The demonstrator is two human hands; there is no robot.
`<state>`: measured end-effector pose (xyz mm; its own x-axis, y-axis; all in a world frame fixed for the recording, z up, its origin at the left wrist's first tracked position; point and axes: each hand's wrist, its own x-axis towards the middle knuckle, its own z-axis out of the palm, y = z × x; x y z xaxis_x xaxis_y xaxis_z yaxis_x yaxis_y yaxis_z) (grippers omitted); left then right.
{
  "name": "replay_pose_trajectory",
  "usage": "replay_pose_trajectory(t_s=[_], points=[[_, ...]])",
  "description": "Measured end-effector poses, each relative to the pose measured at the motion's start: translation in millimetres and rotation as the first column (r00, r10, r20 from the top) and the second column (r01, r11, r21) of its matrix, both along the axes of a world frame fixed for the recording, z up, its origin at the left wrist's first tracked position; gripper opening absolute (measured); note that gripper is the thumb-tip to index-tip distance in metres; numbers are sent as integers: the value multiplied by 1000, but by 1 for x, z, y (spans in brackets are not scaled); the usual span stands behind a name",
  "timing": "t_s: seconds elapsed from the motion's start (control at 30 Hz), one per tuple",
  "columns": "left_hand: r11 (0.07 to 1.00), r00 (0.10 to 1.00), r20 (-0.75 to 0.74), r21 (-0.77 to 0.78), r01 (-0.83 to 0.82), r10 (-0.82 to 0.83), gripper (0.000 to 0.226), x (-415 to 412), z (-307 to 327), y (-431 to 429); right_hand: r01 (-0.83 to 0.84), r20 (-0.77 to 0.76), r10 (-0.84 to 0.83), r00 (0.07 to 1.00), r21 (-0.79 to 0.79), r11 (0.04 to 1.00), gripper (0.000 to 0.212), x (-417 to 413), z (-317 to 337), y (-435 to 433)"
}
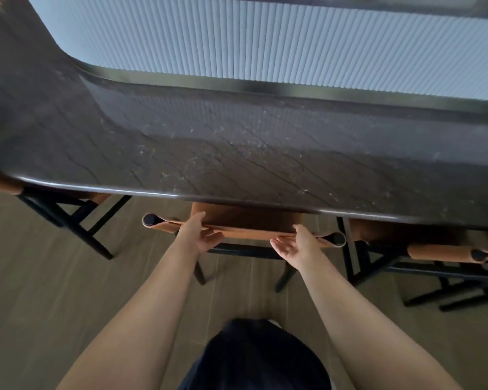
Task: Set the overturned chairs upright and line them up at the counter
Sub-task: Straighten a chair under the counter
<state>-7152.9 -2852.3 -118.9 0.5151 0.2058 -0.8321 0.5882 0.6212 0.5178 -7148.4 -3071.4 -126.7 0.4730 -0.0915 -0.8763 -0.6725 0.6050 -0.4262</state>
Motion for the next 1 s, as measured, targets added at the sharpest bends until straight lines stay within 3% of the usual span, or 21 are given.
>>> replay_pose_trajectory(t_s=[0.13, 0.2, 0.3, 0.47, 0.63, 1.0], points=[[1000, 1000, -19, -18, 2, -3, 24, 4, -8, 11, 184, 21, -184, 983, -2, 983, 29, 7, 0, 1], [999, 999, -38, -32, 16, -18, 19, 5, -9, 10, 201, 27, -200, 979, -36, 979, 32, 4, -2, 3], [998, 999, -23, -57, -27, 26, 11, 4, -12, 8, 191, 49, -187, 981, -94, 977, 20, -2, -4, 5], [995, 999, -5, -96, -36, 36, 15, 0, -13, 8, 204, 87, -194, 977, -128, 971, 19, -10, -5, 4], [993, 999, -7, -105, -54, 54, 26, -9, -14, -4, 207, 122, -193, 974, -115, 972, 39, -17, -5, -11], [993, 1000, 20, -120, -17, 20, 33, -22, -6, -68, 242, 121, -226, 967, -142, 960, 20, -30, -5, -77]])
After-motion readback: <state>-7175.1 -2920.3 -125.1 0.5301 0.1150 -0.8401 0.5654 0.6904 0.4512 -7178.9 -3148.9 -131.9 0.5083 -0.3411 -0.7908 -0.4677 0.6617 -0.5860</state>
